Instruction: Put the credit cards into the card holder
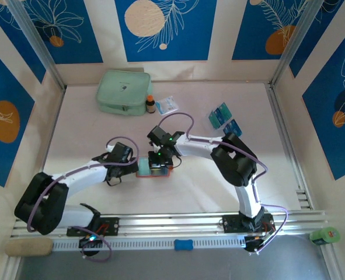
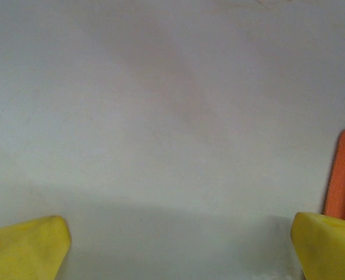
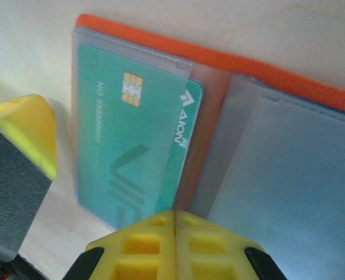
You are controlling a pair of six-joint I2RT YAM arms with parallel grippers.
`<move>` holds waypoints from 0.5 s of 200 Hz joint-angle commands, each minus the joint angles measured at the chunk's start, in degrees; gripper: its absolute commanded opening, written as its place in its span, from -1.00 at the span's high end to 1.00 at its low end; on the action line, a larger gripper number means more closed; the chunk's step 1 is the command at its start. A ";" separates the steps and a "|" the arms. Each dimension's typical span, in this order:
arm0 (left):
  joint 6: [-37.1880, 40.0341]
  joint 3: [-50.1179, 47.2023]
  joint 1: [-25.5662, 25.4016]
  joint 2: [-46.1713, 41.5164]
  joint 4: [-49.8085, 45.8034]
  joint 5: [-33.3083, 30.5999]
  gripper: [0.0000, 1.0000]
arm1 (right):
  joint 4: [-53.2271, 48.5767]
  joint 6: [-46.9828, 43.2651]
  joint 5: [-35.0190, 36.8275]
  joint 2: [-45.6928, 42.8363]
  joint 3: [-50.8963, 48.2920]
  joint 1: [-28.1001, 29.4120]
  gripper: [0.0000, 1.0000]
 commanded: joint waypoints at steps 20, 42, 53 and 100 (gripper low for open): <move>0.30 -0.17 0.85 3.23 0.17 1.38 -0.99 | -1.47 -0.98 -0.23 1.84 2.82 0.30 1.00; 0.41 -0.16 0.85 3.68 0.74 1.82 -0.99 | -1.47 -1.08 -0.78 2.55 3.26 0.32 1.00; 0.41 -0.27 0.85 3.85 0.84 2.06 -0.99 | -1.43 -0.95 -0.85 2.69 3.20 0.32 1.00; 0.49 -0.57 0.83 3.63 1.58 2.80 -0.99 | -0.57 -0.42 -2.43 3.32 3.27 0.41 1.00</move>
